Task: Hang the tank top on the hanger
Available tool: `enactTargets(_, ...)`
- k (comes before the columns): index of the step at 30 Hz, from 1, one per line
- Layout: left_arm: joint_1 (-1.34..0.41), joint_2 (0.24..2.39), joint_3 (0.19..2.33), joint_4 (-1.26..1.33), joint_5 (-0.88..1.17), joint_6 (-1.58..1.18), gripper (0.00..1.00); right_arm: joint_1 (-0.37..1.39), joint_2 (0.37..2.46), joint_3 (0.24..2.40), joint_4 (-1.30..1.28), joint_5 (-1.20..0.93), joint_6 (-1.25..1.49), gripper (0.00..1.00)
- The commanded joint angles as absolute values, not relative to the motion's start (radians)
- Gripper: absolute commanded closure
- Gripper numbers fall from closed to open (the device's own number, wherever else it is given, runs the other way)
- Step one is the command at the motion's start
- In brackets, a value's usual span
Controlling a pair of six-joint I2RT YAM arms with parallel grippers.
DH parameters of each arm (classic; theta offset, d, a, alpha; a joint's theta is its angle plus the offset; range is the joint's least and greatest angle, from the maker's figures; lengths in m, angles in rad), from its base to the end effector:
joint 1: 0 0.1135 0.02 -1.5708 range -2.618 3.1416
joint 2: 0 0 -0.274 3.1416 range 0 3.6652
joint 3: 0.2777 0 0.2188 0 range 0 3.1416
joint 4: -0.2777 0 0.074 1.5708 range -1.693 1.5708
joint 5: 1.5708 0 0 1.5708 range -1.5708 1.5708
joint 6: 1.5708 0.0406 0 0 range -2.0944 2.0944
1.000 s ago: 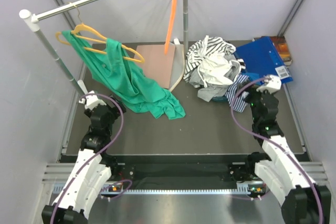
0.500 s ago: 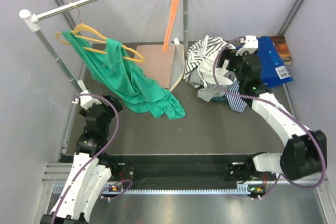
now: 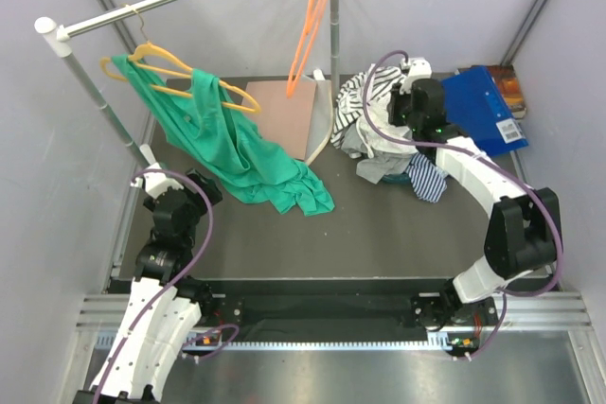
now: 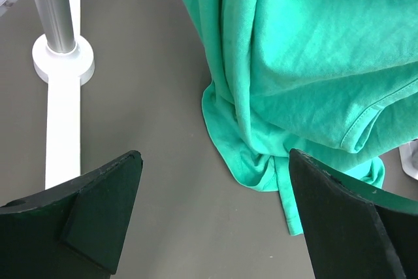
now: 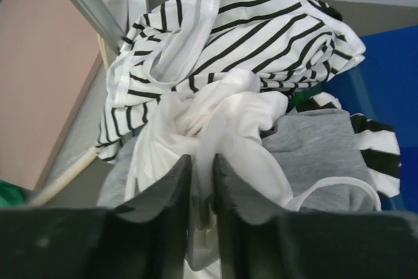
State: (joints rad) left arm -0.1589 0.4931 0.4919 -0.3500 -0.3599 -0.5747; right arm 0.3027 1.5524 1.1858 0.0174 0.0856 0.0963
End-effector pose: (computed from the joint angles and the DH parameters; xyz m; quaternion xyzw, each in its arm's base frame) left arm 0.0954 -0.0008 0.2644 -0.2668 0.7680 -0.0651 0.5786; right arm 0.3260 0.0982 0.3289 -0.0599 0.8166 0.0792 0.5686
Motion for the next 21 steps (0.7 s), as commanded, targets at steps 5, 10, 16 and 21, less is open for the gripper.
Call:
enactTargets(5, -0.160, 0.483, 0.512, -0.344, -0.377, -0.575, 0.01, 0.398, 1.487, 1.382, -0.125, 0.083, 0.046, 1.00)
enactTargets(10, -0.160, 0.486, 0.502, -0.341, -0.387, -0.578, 0.01, 0.572, 1.372, 1.463, -0.202, 0.133, 0.005, 1.00)
enactTargets(16, -0.160, 0.494, 0.497, -0.337, -0.394, -0.583, 0.01, 0.781, 1.260, 1.518, -0.251, 0.137, 0.006, 1.00)
enactTargets(21, -0.160, 0.497, 0.495, -0.331, -0.374, -0.574, 0.01, 0.831, 1.215, 1.522, -0.273, 0.127, 0.057, 1.00)
